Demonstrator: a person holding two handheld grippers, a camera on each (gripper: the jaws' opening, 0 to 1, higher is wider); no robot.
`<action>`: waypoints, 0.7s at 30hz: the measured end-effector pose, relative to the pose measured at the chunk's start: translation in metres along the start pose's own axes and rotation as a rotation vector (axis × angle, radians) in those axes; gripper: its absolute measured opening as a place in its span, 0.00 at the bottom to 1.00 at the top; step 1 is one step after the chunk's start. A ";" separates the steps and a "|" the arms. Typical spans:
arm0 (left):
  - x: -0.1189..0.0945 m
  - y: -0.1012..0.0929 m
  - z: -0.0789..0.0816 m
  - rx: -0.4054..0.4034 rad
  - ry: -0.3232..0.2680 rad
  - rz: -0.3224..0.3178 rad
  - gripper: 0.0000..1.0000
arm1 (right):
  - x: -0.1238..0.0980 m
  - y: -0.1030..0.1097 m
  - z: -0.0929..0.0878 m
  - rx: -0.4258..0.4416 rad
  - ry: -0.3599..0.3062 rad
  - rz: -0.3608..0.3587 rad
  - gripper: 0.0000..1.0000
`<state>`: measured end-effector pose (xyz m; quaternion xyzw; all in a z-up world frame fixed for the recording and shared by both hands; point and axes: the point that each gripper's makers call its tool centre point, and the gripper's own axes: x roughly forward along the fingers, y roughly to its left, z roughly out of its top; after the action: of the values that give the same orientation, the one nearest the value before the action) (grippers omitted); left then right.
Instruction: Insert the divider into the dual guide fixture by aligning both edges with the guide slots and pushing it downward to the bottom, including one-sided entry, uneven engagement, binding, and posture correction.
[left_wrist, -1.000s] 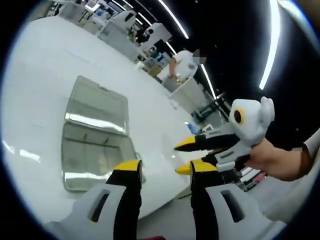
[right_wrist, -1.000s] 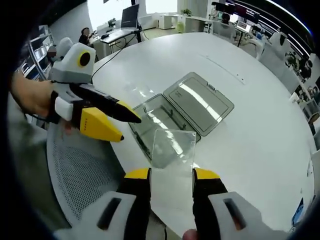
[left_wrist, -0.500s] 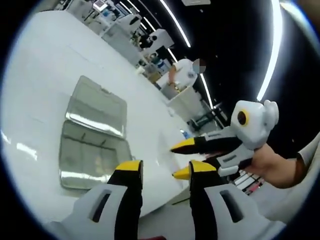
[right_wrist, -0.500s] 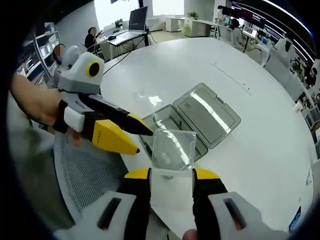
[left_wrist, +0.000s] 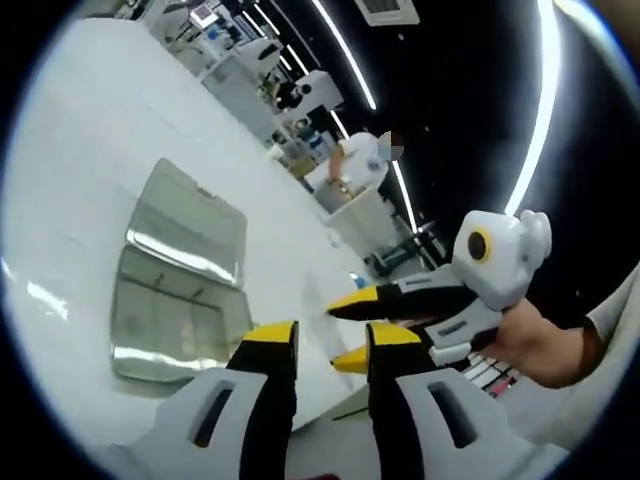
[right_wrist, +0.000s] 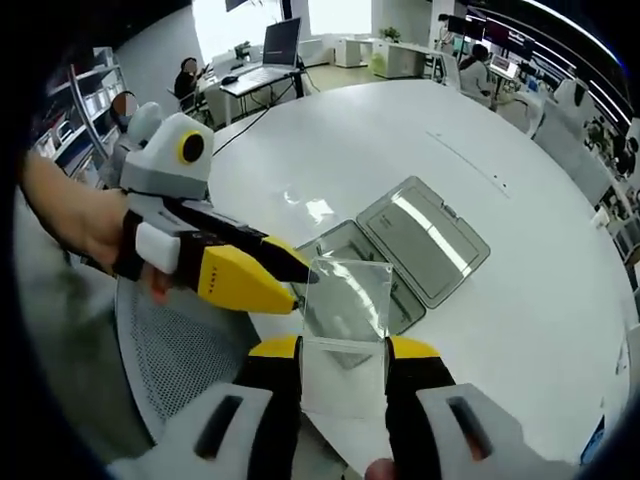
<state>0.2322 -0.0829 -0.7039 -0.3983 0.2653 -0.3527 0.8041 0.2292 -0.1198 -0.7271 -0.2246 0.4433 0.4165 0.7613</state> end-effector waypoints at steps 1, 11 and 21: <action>0.000 0.000 0.001 -0.005 -0.003 -0.002 0.22 | 0.000 0.000 0.000 0.004 -0.002 0.002 0.27; 0.000 0.000 0.003 -0.029 -0.019 -0.008 0.16 | 0.001 0.001 0.002 0.015 -0.005 0.009 0.27; 0.000 0.001 0.002 -0.051 -0.016 -0.005 0.10 | 0.003 0.003 0.004 0.025 -0.012 0.017 0.27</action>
<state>0.2340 -0.0817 -0.7039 -0.4224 0.2666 -0.3446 0.7948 0.2291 -0.1142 -0.7272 -0.2088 0.4460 0.4186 0.7631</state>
